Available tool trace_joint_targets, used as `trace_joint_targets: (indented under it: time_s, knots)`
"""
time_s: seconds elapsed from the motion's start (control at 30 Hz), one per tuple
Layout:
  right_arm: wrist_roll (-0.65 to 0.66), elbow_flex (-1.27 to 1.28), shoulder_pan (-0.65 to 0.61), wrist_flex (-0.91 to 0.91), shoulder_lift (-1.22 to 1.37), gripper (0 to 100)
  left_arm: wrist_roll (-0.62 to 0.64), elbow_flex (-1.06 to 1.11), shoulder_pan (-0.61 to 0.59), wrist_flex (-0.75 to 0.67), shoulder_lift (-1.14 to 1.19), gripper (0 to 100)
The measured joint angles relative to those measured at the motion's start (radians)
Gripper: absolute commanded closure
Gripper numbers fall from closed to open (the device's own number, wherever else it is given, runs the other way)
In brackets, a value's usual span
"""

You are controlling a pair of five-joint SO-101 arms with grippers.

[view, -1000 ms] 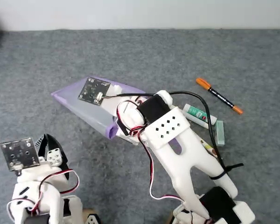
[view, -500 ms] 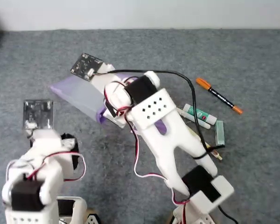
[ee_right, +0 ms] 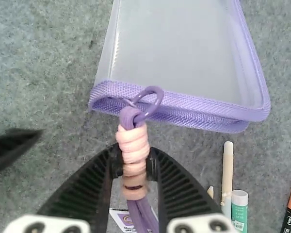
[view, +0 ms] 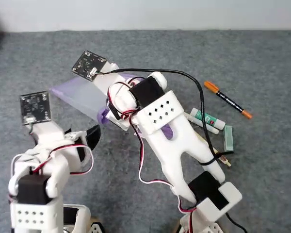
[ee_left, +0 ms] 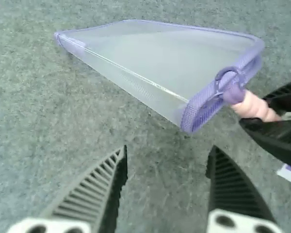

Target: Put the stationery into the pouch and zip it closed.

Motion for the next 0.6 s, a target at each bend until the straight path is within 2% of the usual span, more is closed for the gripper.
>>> trace_joint_targets:
  time_s: [0.33, 0.5, 0.6]
  knots:
    - [0.0, 0.0, -0.002, 0.018, 0.0, 98.9, 0.006, 0.106, 0.003, -0.189, 0.0, 74]
    - [0.0, 0.0, -0.006, 0.028, 0.0, 98.9, 0.031, 0.184, 0.089, -0.253, 0.002, 74]
    - [0.0, 0.0, -0.018, 0.028, -0.002, 98.9, 0.063, 0.23, 0.098, -0.305, 0.003, 74]
